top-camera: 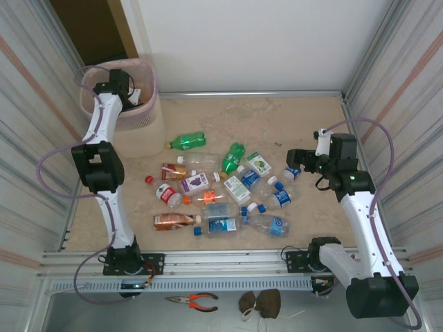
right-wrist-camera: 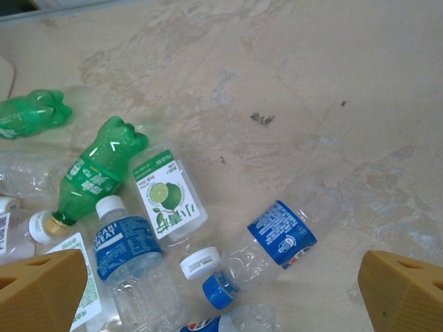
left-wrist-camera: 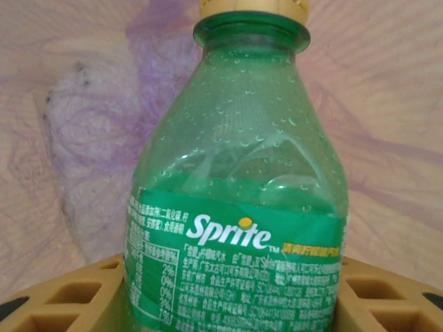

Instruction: Put the plastic bottles in the bin

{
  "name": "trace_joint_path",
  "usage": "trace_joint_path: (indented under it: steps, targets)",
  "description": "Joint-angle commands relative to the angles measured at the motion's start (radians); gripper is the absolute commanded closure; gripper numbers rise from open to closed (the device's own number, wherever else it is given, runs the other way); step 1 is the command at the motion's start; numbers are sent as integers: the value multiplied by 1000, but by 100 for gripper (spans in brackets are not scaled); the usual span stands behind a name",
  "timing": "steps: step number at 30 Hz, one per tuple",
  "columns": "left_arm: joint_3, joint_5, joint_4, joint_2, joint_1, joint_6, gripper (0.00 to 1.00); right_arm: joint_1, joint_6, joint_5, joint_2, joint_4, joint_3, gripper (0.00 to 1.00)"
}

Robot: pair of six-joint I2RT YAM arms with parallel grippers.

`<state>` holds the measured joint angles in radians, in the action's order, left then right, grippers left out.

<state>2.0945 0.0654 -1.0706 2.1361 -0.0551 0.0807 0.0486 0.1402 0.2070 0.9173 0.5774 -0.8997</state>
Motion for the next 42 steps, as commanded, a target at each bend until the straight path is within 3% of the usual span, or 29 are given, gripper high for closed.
trace_joint_path:
  steps: [1, 14, 22, 25, 42]
  targets:
    - [-37, -17, -42, -30, -6, 39, 49, 11, -27, 12, 1, 1, -22, 1]
    - [-139, -108, -60, -129, -6, 74, 49, 23, -23, 11, 4, -6, -16, 1]
    - [-108, -153, -46, -125, -6, 73, 25, 29, -20, 9, 11, -9, -14, 1]
    - [-101, -125, -45, -137, -5, 68, 21, 31, -22, 3, 5, -7, -16, 1]
    - [28, -20, -50, -300, 11, 9, 22, 37, -11, -39, -24, -14, -12, 1]
